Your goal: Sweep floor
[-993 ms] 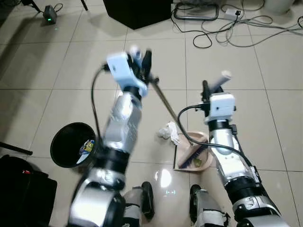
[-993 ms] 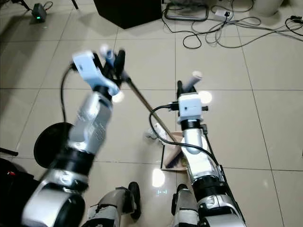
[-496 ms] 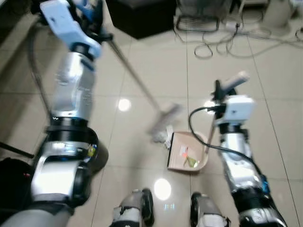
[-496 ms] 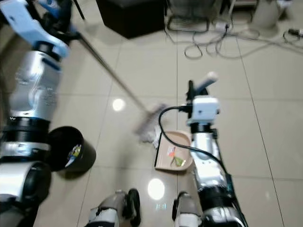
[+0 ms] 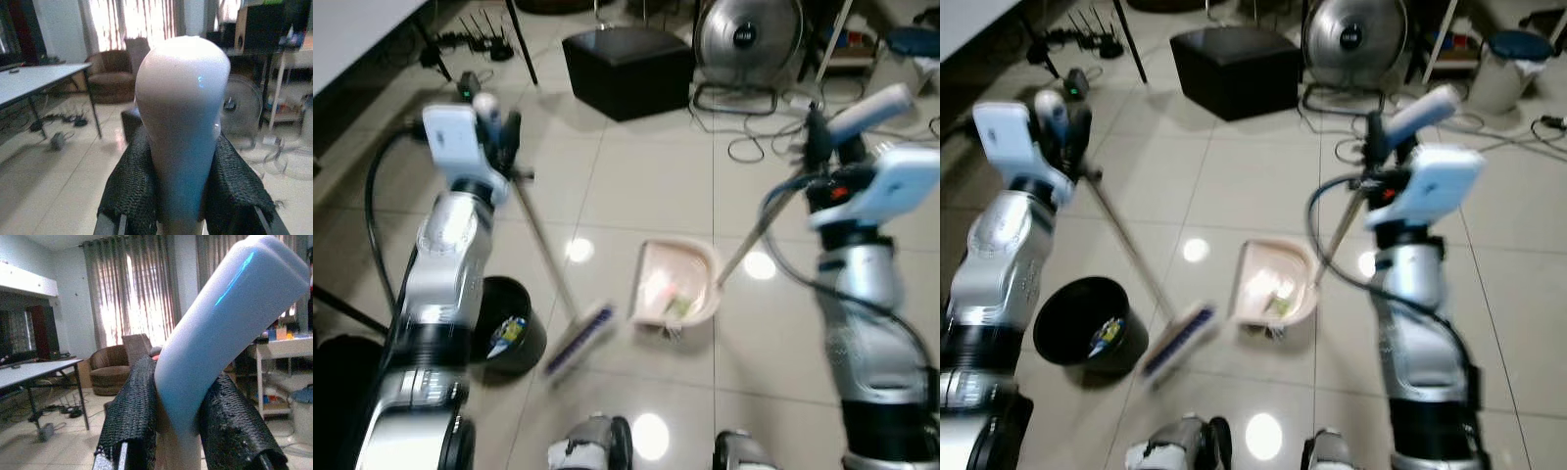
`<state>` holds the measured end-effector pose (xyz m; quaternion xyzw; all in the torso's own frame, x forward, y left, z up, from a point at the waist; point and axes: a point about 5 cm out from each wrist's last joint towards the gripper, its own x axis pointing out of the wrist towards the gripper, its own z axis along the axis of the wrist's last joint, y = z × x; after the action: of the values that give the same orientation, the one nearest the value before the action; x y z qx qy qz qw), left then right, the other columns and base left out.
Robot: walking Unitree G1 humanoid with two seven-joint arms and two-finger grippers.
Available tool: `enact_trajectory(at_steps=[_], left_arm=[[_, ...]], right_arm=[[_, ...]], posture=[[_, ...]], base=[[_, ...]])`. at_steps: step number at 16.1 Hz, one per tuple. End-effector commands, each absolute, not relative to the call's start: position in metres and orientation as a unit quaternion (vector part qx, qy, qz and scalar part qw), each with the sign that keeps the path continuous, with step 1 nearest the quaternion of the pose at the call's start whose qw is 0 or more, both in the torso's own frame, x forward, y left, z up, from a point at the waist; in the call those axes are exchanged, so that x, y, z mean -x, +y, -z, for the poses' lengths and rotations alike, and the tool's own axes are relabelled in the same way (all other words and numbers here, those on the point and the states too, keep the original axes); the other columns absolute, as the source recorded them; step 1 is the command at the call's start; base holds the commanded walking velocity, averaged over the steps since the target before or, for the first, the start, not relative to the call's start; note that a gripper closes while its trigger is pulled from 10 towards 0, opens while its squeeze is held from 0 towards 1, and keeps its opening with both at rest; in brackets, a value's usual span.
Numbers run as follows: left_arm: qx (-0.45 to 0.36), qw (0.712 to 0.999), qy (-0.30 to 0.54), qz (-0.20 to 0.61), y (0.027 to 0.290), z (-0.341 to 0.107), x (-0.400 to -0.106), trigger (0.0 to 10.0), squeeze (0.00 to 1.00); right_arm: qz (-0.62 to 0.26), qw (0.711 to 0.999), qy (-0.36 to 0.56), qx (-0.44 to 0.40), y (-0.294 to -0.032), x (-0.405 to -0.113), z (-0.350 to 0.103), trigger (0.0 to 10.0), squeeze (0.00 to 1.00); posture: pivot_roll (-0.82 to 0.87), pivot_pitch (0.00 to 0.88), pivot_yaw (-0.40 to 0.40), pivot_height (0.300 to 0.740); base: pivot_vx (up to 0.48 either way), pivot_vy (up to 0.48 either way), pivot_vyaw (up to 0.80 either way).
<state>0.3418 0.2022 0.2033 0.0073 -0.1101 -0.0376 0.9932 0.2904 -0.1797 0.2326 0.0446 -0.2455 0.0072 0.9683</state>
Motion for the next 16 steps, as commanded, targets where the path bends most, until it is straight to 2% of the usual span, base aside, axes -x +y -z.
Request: enact_trajectory(at_steps=[1,3,5,10,16], left_arm=[[-0.03,0.994,-0.102,0.033,0.205,-0.206,-0.337,10.0,0.0],[-0.052,0.994,-0.094,0.001,0.217,-0.193,-0.321,10.0,0.0],[-0.095,0.992,-0.084,0.007,0.216,-0.183,-0.311,10.0,0.0],[-0.137,0.99,-0.045,0.011,0.211,-0.16,-0.285,10.0,0.0],[-0.144,0.987,-0.056,0.035,0.197,-0.16,-0.274,10.0,0.0]], right_arm=[[-0.015,0.963,-0.258,-0.075,-0.179,-0.287,-0.253,10.0,0.0],[-0.031,0.964,-0.25,-0.088,-0.177,-0.291,-0.272,10.0,0.0],[-0.041,0.96,-0.257,-0.106,-0.174,-0.295,-0.289,10.0,0.0],[-0.069,0.954,-0.27,-0.111,-0.167,-0.299,-0.323,10.0,0.0],[-0.084,0.956,-0.255,-0.116,-0.16,-0.305,-0.326,10.0,0.0]], posture=[[-0.01,0.061,0.12,0.74],[0.0,0.054,0.116,0.74],[0.0,0.048,0.114,0.74],[0.01,0.043,0.099,0.74],[0.03,0.034,0.06,0.74]], base=[[0.0,0.0,0.0],[0.0,0.0,0.0],[0.0,0.0,0.0],[0.0,0.0,0.8],[0.046,0.0,0.8]])
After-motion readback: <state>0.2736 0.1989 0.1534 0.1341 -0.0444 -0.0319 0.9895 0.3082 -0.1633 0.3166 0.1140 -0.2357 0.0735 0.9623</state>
